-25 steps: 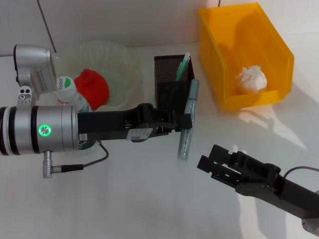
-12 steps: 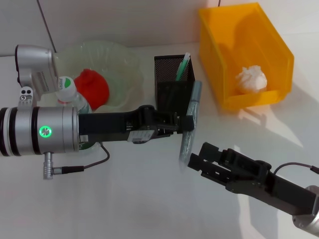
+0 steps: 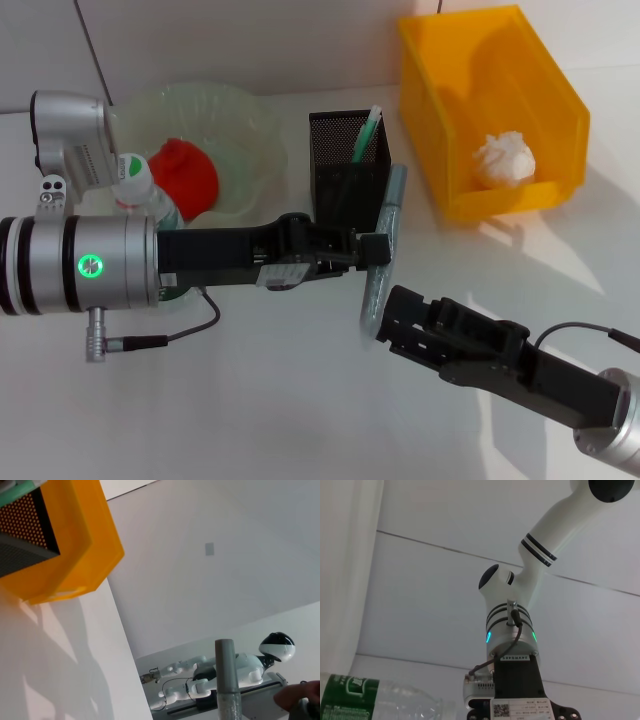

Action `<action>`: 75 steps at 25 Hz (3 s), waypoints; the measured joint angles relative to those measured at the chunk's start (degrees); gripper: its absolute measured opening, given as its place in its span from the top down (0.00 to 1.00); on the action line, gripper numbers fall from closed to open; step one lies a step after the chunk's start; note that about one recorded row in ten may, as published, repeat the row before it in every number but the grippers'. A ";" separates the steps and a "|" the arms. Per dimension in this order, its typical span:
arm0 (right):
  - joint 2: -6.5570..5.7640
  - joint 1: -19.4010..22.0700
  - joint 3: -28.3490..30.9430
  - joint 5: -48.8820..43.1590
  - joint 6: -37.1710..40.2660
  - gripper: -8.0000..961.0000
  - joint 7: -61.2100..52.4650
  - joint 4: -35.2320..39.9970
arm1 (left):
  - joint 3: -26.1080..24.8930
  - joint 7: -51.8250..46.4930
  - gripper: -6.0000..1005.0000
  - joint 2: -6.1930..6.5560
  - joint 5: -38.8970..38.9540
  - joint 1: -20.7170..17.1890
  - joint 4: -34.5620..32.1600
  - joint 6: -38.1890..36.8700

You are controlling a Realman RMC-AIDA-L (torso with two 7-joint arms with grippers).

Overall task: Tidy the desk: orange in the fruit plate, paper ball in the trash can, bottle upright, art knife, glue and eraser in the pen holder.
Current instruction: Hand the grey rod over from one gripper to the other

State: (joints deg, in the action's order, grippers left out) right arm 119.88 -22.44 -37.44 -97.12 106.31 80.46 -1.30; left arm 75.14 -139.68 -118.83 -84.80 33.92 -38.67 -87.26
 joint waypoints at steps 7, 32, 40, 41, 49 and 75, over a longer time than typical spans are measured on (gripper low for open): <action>0.01 -0.61 0.01 0.00 -1.44 0.28 1.78 -1.40 | 0.00 0.03 0.87 0.00 0.07 0.00 0.00 -0.28; 0.00 -1.74 0.43 0.01 -2.44 0.65 3.93 -3.24 | 0.07 0.04 0.87 -0.05 0.28 0.00 0.00 -0.61; 0.00 -1.81 0.36 0.01 -2.47 0.70 4.47 -3.27 | 0.09 0.31 0.87 -0.09 0.68 0.01 0.17 -0.69; 0.00 -1.81 0.29 0.01 -2.47 0.70 4.75 -3.27 | 0.09 0.33 0.87 -0.09 0.69 0.00 0.18 -0.70; 0.00 -1.82 0.19 0.01 -2.43 0.82 5.56 -3.33 | 0.10 0.37 0.87 -0.09 0.79 0.08 0.43 -0.77; -0.01 -1.21 1.51 0.43 -1.11 0.85 6.71 -4.60 | 0.67 2.65 0.62 0.11 3.78 -0.52 0.08 -0.98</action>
State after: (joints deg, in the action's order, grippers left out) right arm 119.87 -23.65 -35.94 -96.69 105.19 87.17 -5.90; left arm 75.81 -137.03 -118.72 -81.03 33.40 -38.59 -88.25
